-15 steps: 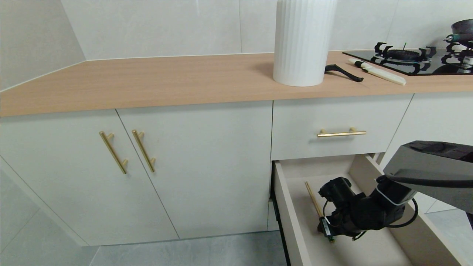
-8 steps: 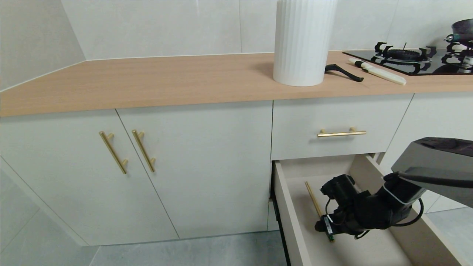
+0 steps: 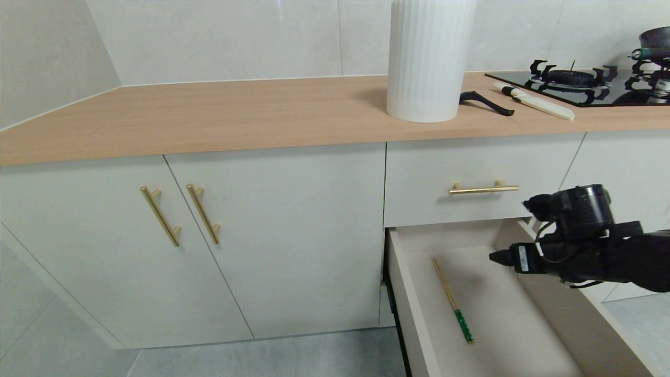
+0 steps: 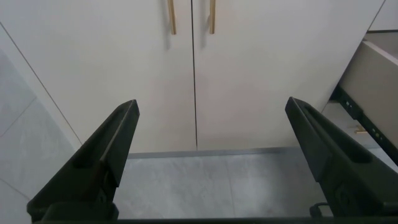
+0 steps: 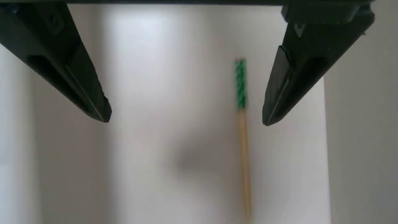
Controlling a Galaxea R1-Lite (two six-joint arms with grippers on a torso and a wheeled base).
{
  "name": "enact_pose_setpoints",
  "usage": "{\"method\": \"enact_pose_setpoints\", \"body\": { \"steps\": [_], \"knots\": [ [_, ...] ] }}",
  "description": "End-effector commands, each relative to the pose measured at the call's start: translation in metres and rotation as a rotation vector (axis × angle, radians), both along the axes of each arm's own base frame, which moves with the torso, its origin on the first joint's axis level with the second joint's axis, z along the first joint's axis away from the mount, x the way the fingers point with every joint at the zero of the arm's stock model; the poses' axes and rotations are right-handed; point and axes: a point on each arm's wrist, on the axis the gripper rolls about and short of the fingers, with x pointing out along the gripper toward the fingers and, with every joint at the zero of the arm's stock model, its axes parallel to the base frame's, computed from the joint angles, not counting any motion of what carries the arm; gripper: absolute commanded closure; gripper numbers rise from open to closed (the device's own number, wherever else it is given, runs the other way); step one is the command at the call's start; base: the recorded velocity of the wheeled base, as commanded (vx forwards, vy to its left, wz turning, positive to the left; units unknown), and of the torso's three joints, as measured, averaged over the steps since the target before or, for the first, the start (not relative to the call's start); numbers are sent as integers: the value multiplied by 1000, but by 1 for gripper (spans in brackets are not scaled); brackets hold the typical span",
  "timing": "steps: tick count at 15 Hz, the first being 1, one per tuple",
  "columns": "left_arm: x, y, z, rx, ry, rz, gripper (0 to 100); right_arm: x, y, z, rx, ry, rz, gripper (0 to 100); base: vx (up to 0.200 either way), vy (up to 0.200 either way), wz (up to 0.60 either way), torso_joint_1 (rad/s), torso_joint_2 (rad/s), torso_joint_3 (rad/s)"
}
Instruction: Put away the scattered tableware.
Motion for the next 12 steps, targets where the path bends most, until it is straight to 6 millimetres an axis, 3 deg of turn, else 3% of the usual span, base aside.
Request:
{"method": "enact_pose_setpoints", "body": {
  "steps": [1,4,12],
  "knots": [
    [0,0,0,-1,1,1,0,-20,-19,40,18,-131,-16,0,0,0,0,0,0,0],
    [0,0,0,-1,1,-1,0,-35,-21,47,-38,-172,26,0,0,0,0,0,0,0],
    [0,0,0,-1,1,-1,0,-38,-21,46,-50,-185,38,0,0,0,0,7,-43,-30]
  ]
}}
